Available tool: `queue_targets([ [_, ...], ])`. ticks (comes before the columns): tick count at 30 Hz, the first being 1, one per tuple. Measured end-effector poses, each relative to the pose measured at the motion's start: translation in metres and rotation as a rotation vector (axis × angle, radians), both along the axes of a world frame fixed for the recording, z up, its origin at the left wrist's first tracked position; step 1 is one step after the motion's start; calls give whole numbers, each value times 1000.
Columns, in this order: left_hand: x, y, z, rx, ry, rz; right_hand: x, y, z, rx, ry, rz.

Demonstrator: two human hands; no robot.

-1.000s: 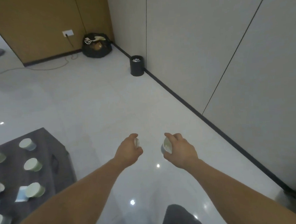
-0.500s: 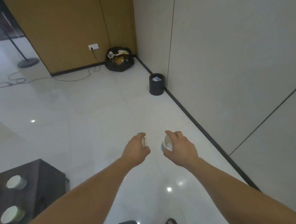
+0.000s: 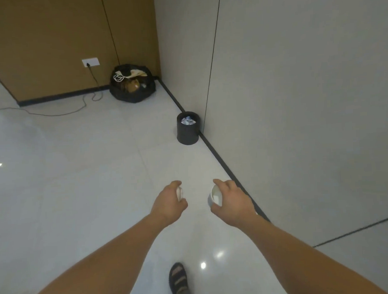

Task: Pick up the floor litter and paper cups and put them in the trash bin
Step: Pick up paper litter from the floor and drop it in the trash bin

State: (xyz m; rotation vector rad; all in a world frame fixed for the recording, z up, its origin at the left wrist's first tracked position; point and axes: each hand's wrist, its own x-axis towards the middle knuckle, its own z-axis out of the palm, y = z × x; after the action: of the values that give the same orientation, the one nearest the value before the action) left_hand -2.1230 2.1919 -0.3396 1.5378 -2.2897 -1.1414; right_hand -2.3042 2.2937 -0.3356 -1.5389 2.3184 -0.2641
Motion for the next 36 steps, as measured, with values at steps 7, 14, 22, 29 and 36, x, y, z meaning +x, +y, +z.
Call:
queue_targets([
  [7, -91, -156, 8, 4, -25, -33, -87, -150, 14, -9, -15, -62],
  [14, -198, -304, -2, -21, -28, -15, -190, -303, -8, 4, -55, -25],
  [22, -299, -442, 0, 33, -61, 121, -310, -476, -7, 37, -79, 68],
  [29, -358, -557, -35, 129, -96, 165, -366, -597, -40, 86, -115, 117],
  [36, -414, -721, -110, 225, -98, 104, -409, -740, -119, 159, -100, 47],
])
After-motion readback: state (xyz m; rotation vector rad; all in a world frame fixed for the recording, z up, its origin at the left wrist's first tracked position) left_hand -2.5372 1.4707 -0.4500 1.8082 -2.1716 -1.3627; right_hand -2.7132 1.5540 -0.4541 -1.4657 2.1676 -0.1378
